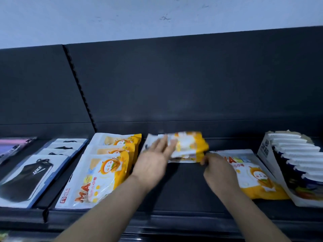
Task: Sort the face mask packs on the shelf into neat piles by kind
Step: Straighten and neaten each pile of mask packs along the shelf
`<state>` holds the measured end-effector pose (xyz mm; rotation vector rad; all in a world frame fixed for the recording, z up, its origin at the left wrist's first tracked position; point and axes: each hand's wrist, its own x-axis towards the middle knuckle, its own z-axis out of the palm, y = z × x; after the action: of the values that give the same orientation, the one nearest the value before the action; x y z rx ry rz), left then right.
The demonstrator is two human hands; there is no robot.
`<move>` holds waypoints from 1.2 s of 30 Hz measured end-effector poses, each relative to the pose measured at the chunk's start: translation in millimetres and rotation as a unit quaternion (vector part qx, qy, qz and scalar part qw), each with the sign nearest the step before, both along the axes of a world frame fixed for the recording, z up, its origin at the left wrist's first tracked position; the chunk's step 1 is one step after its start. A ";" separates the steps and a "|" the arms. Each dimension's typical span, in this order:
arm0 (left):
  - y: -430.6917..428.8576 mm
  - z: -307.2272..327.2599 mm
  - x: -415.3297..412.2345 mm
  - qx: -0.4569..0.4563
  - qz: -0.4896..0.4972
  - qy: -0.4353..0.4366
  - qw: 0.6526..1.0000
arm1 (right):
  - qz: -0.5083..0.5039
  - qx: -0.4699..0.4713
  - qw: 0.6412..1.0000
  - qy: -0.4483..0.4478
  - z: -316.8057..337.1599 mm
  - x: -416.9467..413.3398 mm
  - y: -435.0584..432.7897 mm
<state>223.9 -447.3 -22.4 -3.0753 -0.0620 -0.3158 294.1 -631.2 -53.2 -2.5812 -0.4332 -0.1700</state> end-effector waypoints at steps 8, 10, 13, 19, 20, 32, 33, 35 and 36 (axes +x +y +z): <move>-12.0 -34.3 3.7 -0.065 -0.063 0.137 0.986 | -0.058 -0.083 0.991 -0.088 -5.7 -1.4 -16.8; -9.7 -32.9 10.9 -0.034 -0.088 0.181 0.979 | -0.065 -0.194 0.979 -0.016 -9.6 -1.4 -20.7; -4.8 -35.1 17.4 -0.008 -0.089 0.208 0.974 | -0.097 -0.241 0.960 0.101 -14.8 -1.0 -30.4; -8.2 -41.4 23.6 -0.031 -0.070 0.147 0.986 | -0.142 -0.233 0.956 0.109 -17.0 -10.8 -37.5; -9.8 -40.5 23.3 -0.040 -0.065 0.122 0.990 | -0.150 -0.231 0.958 0.075 -15.7 -13.7 -38.2; 36.8 8.2 16.2 -0.277 -0.037 -0.208 0.937 | 0.176 -0.122 0.964 -0.159 -24.3 -46.8 1.7; 37.0 3.9 13.6 -0.249 -0.057 -0.156 0.954 | 0.219 -0.150 0.952 -0.152 -27.3 -47.8 2.9; 33.9 -6.6 5.3 -0.207 -0.067 -0.037 0.975 | 0.273 -0.163 0.943 -0.100 -27.2 -48.5 -0.2; 31.6 -11.9 0.4 -0.197 -0.060 0.008 0.979 | 0.280 -0.141 0.948 -0.048 -23.6 -49.2 -3.0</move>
<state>224.4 -415.7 -34.3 -3.4825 0.0717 -0.3185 244.9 -634.2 -76.8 -2.6036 -1.2842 -0.0320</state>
